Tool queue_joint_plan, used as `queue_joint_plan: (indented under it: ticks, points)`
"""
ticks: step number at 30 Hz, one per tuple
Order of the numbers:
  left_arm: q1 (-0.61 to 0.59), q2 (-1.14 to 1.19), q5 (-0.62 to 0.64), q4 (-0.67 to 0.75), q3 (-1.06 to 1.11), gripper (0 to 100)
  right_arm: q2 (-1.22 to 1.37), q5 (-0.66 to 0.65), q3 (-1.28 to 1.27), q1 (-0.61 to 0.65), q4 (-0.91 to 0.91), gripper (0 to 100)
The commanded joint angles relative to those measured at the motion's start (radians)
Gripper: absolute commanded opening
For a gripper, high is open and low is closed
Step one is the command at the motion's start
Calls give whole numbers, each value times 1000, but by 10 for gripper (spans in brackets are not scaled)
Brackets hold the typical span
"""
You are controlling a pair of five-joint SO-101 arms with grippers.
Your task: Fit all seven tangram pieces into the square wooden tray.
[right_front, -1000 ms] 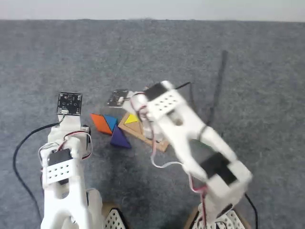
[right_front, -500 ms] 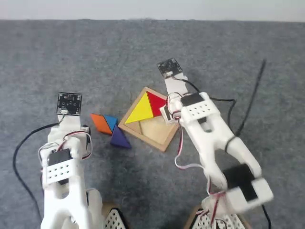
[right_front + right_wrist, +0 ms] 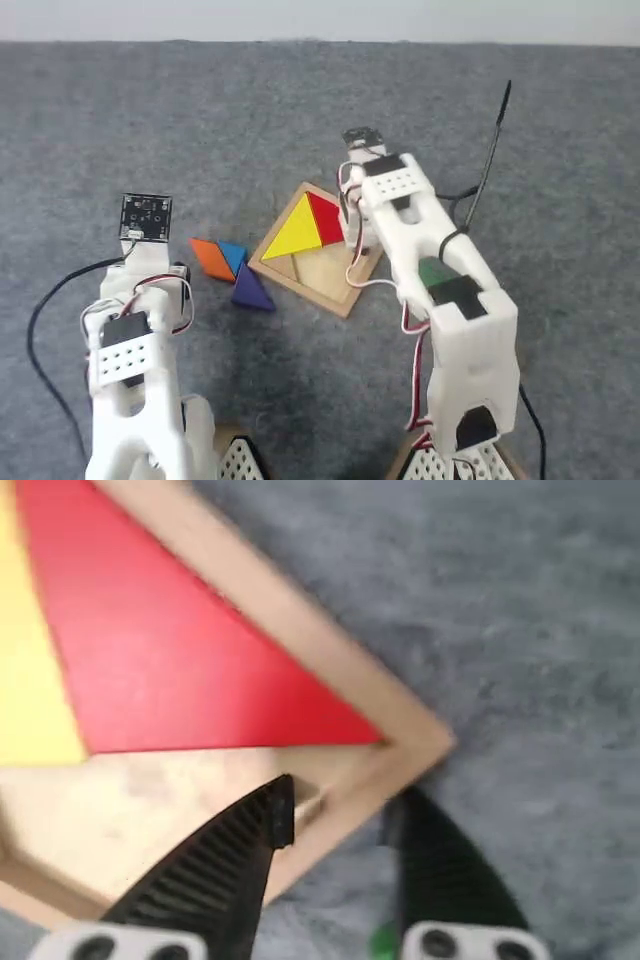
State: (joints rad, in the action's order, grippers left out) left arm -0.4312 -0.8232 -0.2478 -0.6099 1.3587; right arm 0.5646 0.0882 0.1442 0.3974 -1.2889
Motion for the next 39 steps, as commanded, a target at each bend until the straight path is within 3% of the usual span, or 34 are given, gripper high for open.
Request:
queue_joint_plan:
  ticks: [1, 16, 27, 31, 37, 39]
  points:
    - [-6, -32, 11, 20, -15, 152, 59, -114, 135, -12, -71, 46]
    - [-6, -32, 11, 20, -15, 152, 104, -493, 328, -25, -127, 28]
    - [-6, -32, 11, 21, -15, 152, 122, -491, 393, -22, -205, 199]
    - [-6, -32, 12, 21, -16, 152, 62, -491, 422, -47, -280, 173]
    - [-5, -25, 20, 6, -51, 152, -28, -491, 394, -137, -354, 42]
    - [-2, -25, 21, -41, -93, 152, -53, -497, 354, -173, -357, 54]
